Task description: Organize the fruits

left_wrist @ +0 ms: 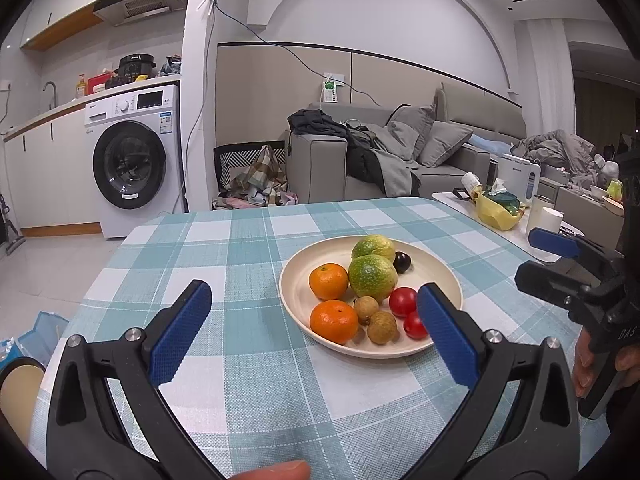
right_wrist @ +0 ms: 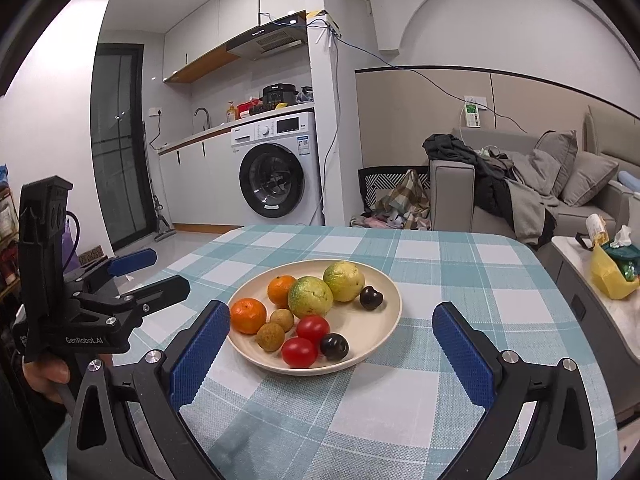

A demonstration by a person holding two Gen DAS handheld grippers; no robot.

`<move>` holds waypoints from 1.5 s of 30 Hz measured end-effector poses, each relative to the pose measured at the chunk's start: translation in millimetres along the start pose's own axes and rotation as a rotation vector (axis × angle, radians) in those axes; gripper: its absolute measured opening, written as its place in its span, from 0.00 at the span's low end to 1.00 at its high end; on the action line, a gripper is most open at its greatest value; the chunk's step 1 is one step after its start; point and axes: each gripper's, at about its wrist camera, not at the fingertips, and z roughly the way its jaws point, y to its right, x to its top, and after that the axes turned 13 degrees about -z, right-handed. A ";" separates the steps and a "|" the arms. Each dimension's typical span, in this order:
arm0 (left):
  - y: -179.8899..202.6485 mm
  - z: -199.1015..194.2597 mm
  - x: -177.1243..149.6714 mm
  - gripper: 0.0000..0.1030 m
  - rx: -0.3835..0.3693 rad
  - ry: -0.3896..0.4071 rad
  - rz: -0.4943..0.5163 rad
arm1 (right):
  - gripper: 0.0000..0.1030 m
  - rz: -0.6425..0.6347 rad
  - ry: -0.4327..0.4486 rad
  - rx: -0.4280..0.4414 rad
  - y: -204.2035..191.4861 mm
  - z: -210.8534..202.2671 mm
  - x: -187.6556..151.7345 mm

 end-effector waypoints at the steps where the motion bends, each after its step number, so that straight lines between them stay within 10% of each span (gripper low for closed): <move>1: 0.0 0.1 -0.1 0.99 0.000 -0.001 -0.001 | 1.00 -0.004 -0.003 0.002 -0.7 0.6 0.1; 45: 2.0 0.1 -0.2 0.99 0.004 -0.009 -0.008 | 1.00 0.005 -0.003 0.003 1.1 -1.2 -0.2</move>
